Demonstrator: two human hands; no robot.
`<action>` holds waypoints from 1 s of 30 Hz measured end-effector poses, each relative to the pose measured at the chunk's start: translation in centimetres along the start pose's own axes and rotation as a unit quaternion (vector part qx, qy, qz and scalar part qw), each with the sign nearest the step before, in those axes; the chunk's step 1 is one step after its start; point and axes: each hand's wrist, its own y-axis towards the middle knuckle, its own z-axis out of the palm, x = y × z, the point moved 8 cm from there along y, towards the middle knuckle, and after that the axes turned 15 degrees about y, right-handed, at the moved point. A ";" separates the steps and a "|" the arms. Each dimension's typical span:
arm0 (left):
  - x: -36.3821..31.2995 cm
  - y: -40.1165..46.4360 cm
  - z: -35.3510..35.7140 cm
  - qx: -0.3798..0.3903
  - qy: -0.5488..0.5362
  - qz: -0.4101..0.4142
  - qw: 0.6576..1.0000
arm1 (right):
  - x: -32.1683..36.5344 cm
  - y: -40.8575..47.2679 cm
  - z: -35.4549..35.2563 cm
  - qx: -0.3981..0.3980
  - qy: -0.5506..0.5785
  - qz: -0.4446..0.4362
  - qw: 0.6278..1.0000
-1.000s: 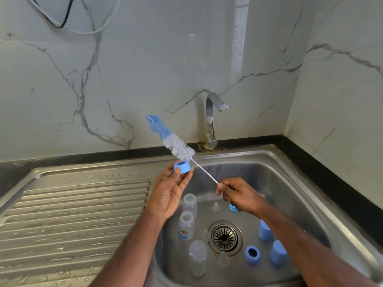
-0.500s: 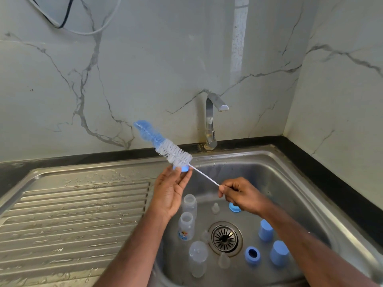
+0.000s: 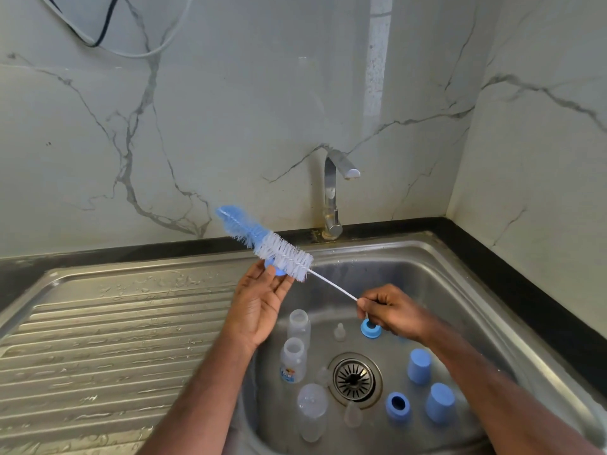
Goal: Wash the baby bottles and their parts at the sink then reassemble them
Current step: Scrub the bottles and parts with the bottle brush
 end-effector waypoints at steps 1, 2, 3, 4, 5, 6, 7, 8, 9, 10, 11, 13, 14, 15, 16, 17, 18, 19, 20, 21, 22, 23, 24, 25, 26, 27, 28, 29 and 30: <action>0.0 -0.2 0.4 0.023 0.010 -0.009 1.000 | 0.0 0.1 0.2 0.001 -0.008 0.000 1.000; 0.3 -0.6 1.0 0.050 0.028 -0.018 0.998 | 0.0 0.2 0.7 0.001 -0.018 -0.004 1.000; 0.6 -0.8 1.5 0.070 0.046 -0.023 0.996 | 0.2 0.4 1.2 0.001 -0.027 -0.009 1.000; 0.8 -0.9 1.9 0.077 0.058 -0.022 0.995 | 0.4 0.6 1.6 0.001 -0.035 -0.012 0.999; 0.9 -0.9 2.1 0.074 0.058 -0.018 0.995 | 0.4 0.8 1.8 0.002 -0.036 -0.014 0.999; 0.6 -0.8 2.1 0.066 0.046 -0.012 0.997 | 0.3 0.9 1.7 0.001 -0.034 -0.015 0.999; 0.4 -0.6 1.6 0.051 0.027 -0.004 0.998 | 0.1 0.9 1.1 -0.003 -0.032 -0.013 0.999; 0.0 -0.3 0.9 0.029 0.007 0.001 1.000 | -0.1 0.9 0.3 -0.010 -0.032 -0.012 0.999; -0.2 -0.2 0.2 0.008 -0.005 0.003 1.000 | -0.3 0.7 -0.7 -0.021 -0.032 -0.013 0.999; -0.4 -0.3 -0.3 -0.001 -0.007 0.001 1.000 | -0.5 0.5 -1.9 -0.035 -0.032 -0.013 0.999; -0.4 -0.3 -0.5 0.001 0.005 -0.003 1.000 | -0.5 0.2 -2.8 -0.050 -0.028 -0.011 0.998; 0.2 -0.7 0.0 0.004 0.049 -0.021 0.999 | -0.2 -0.3 -4.0 -0.072 -0.020 0.000 0.997; 0.7 -0.8 0.4 0.006 0.094 -0.029 0.995 | 0.0 -0.3 -4.3 -0.077 -0.018 0.006 0.997; 1.4 -1.0 1.1 0.010 0.163 -0.033 0.986 | 0.1 -0.4 -4.5 -0.083 -0.014 0.013 0.996; 2.0 -1.1 1.8 0.014 0.250 -0.029 0.968 | 0.1 -0.4 -4.7 -0.084 -0.012 0.020 0.996; 2.8 -1.3 2.7 0.025 0.335 -0.021 0.942 | -0.1 -0.5 -4.8 -0.082 -0.016 0.029 0.996; 3.7 -1.3 3.4 0.041 0.401 -0.010 0.915 | -0.4 -0.6 -4.9 -0.076 -0.026 0.037 0.996; 4.5 -1.2 4.0 0.056 0.450 0.002 0.891 | -0.7 -0.5 -5.0 -0.070 -0.037 0.049 0.996; 5.4 -1.1 4.8 0.075 0.490 0.011 0.868 | -1.3 -0.6 -5.3 -0.066 -0.049 0.064 0.995; 6.2 -1.0 5.5 0.091 0.526 0.019 0.845 | -1.9 -0.7 -5.6 -0.064 -0.059 0.080 0.993; 7.3 -0.8 6.2 0.111 0.557 0.017 0.823 | -2.5 -0.7 -6.0 -0.062 -0.067 0.098 0.991; 8.6 -0.7 7.0 0.131 0.576 0.004 0.807 | -3.0 -0.9 -6.5 -0.062 -0.075 0.114 0.989; 9.6 -0.7 7.6 0.147 0.593 -0.011 0.792 | -3.2 -1.0 -6.6 -0.060 -0.085 0.126 0.986; 10.9 -0.7 8.3 0.167 0.611 -0.017 0.774 | -3.2 -1.1 -6.9 -0.062 -0.093 0.133 0.985; 12.1 -0.7 9.1 0.188 0.634 -0.012 0.750 | -3.2 -1.2 -7.2 -0.066 -0.099 0.135 0.984; 13.3 -0.7 10.0 0.211 0.660 -0.002 0.721 | -3.1 -1.2 -7.5 -0.072 -0.097 0.135 0.983; 14.3 -0.8 10.8 0.230 0.682 0.001 0.694 | -2.9 -1.3 -7.6 -0.076 -0.092 0.133 0.984; 15.2 -0.8 11.2 0.243 0.696 -0.001 0.676 | -2.7 -1.2 -7.7 -0.079 -0.090 0.131 0.984; 16.2 -0.7 11.7 0.255 0.705 -0.003 0.662 | -2.7 -1.2 -8.0 -0.083 -0.092 0.130 0.984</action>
